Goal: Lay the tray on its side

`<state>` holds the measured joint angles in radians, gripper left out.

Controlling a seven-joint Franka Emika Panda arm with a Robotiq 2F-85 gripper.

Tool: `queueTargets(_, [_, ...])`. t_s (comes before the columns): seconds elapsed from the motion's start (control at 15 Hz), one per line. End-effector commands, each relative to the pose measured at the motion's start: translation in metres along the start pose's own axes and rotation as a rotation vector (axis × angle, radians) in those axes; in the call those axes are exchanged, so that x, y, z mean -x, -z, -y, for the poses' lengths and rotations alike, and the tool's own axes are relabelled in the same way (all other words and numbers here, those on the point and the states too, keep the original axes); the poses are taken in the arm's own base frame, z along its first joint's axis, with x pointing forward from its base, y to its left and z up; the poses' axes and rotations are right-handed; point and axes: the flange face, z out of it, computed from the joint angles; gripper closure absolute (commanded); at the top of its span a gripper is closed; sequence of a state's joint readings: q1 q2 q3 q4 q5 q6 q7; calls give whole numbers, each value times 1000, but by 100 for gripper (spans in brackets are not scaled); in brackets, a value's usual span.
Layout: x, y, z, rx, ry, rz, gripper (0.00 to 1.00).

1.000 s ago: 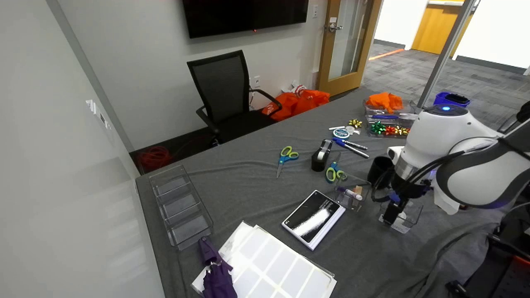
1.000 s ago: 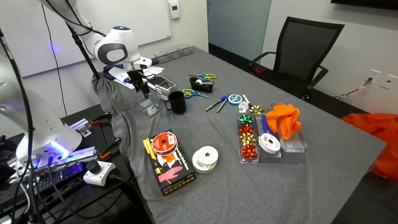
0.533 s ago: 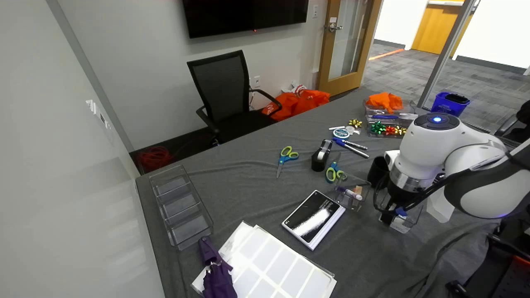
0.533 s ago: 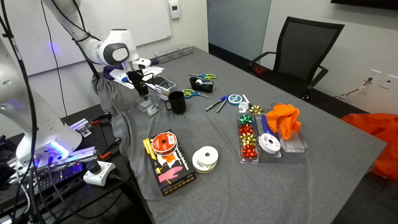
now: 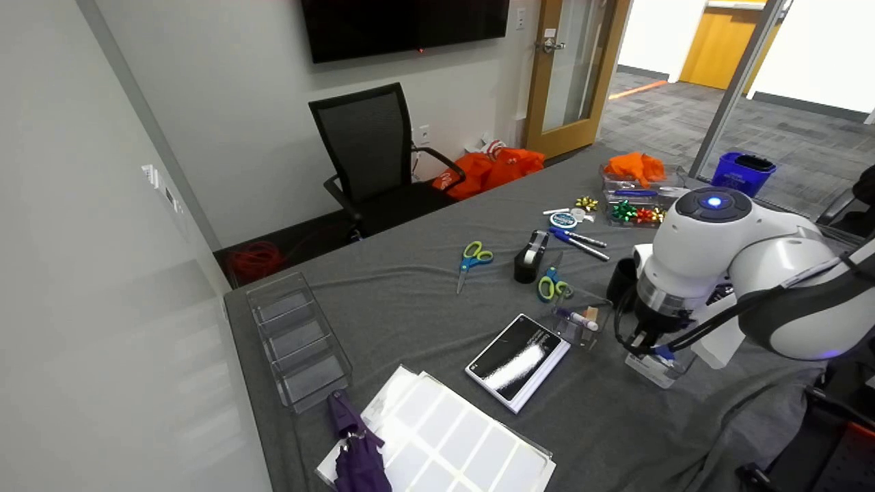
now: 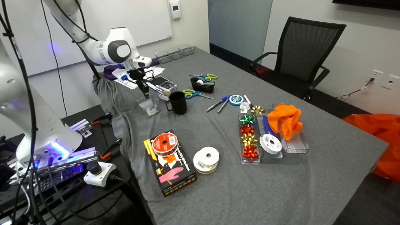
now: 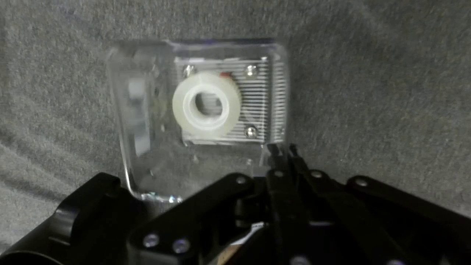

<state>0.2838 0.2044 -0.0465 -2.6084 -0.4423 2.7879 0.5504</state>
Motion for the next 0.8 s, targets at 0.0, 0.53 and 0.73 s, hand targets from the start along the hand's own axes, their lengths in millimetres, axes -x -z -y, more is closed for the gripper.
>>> queueTargets(0.0, [-5, -6, 5, 43, -20, 15, 100])
queueTargets(0.53, [2, 8, 21, -131, -72, 70, 99])
queueTargets(0.73, [-8, 13, 25, -286, -103, 65, 99])
